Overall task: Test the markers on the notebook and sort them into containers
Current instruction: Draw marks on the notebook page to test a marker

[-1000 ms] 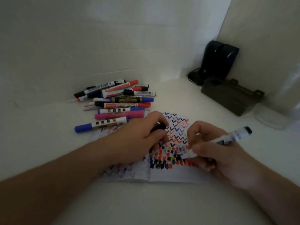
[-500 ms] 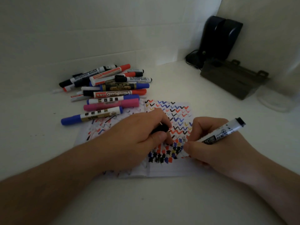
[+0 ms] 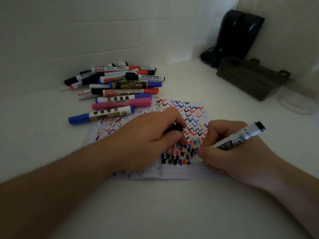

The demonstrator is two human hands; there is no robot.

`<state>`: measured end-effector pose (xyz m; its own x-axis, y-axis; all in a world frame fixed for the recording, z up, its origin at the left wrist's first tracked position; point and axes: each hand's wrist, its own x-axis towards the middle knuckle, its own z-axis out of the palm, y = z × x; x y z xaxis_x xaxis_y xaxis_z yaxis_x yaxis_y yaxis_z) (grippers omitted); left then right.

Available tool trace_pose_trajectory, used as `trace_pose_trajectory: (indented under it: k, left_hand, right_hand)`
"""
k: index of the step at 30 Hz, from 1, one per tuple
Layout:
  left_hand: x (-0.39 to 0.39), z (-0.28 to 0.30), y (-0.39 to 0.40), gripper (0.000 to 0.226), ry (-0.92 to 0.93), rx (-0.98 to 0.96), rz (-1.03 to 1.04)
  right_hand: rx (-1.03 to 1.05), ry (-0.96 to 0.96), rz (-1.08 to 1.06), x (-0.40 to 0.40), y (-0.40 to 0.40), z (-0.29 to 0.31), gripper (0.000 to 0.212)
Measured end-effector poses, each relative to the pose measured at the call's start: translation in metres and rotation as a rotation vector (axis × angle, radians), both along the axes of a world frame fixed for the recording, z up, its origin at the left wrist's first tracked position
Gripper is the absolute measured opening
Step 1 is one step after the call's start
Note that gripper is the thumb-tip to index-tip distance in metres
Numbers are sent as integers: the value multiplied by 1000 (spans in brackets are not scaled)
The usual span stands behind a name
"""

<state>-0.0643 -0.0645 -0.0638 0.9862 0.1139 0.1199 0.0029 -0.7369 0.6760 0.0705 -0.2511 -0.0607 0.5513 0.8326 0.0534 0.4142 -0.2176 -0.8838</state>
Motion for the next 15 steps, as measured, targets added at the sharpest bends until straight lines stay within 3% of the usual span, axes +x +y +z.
trace_pose_trajectory:
  k: [11, 15]
  left_hand:
    - [-1, 0, 0, 16, 2, 23, 3]
    - [-1, 0, 0, 15, 8, 24, 3]
  right_hand:
    - [20, -36, 4, 1, 0, -3, 33]
    - [40, 34, 23, 4, 0, -4, 32]
